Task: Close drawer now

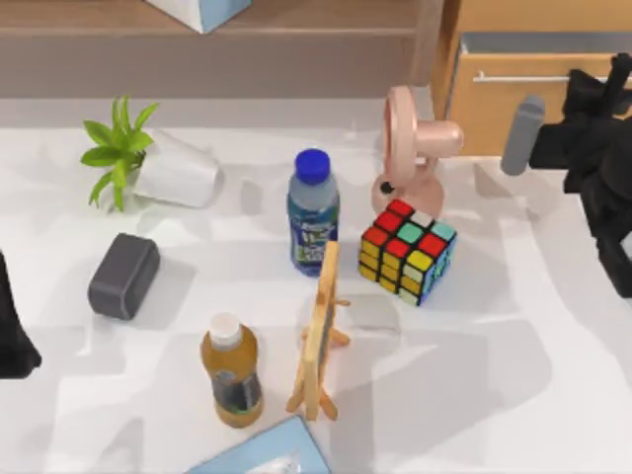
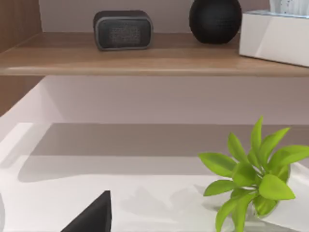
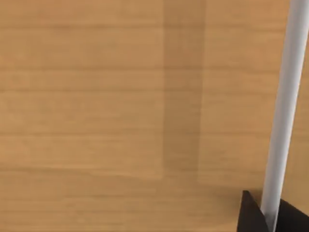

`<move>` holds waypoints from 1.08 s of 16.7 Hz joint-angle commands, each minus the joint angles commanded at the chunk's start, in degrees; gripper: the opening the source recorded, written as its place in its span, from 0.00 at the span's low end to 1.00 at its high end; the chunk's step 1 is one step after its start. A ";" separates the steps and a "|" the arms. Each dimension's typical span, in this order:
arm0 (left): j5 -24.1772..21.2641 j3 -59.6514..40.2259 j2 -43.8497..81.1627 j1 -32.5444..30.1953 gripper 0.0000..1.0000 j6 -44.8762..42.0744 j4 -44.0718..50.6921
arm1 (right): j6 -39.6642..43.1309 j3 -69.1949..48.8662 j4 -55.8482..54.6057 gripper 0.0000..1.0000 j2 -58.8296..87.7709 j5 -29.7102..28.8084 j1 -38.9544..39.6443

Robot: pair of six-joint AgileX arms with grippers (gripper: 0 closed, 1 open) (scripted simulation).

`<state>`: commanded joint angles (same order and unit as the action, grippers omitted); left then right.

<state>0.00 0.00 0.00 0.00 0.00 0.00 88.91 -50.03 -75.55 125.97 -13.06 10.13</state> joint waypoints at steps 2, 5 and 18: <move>0.00 0.00 0.00 0.00 1.00 0.00 0.00 | 0.02 -3.67 2.05 0.00 1.68 0.33 -0.53; 0.00 0.00 0.00 0.00 1.00 0.00 0.00 | -0.02 -9.47 5.40 0.00 4.28 1.08 -0.81; 0.00 0.00 0.00 0.00 1.00 0.00 0.00 | -0.03 -13.22 7.61 0.45 5.90 1.70 -0.84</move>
<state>0.00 0.00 0.00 0.00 0.00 0.00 88.89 -63.25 -67.94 131.87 -11.36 9.29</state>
